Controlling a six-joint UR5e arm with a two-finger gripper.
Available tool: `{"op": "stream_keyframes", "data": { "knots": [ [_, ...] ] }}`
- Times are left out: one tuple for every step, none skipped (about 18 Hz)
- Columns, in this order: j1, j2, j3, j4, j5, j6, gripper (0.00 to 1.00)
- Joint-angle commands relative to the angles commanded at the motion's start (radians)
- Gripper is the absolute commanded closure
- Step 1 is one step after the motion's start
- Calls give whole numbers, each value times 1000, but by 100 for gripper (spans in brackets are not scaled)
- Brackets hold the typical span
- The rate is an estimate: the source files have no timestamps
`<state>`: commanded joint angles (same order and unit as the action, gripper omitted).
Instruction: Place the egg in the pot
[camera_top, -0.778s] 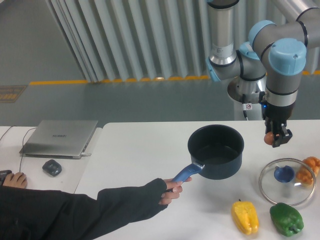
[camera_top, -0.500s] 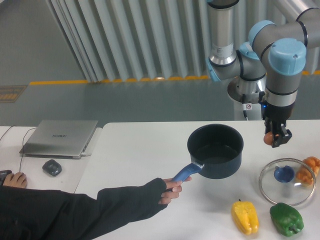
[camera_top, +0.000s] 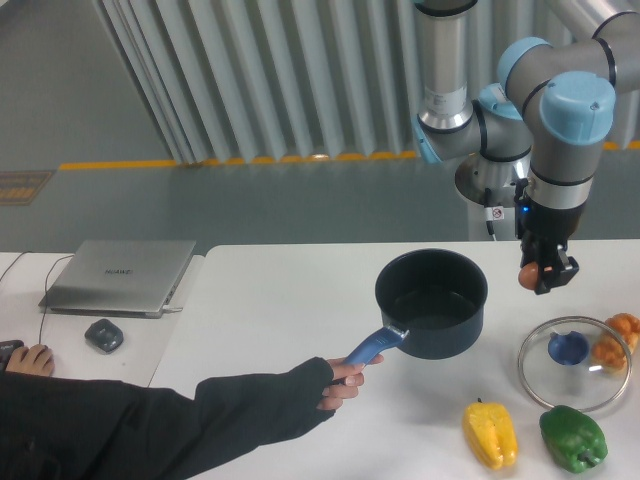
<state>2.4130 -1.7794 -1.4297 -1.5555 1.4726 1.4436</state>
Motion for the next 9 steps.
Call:
{"op": "stream_keyframes", "data": {
  "knots": [
    [-5, 0, 0, 0, 0, -2, 67],
    [-9, 0, -2, 0, 0, -3, 67],
    [-9, 2, 0, 0, -8, -3, 67],
    [-9, 3, 2, 0, -35, -6, 67],
    [-9, 3, 5, 2, -63, -20, 67],
    [-11, 3, 3, 2, -75, -49, 67],
    [-23, 3, 5, 3, -81, -77, 67],
    [-41, 2, 5, 3, -93, -98, 67],
    [-49, 3, 5, 3, -100, -110, 67]
  ]
}}
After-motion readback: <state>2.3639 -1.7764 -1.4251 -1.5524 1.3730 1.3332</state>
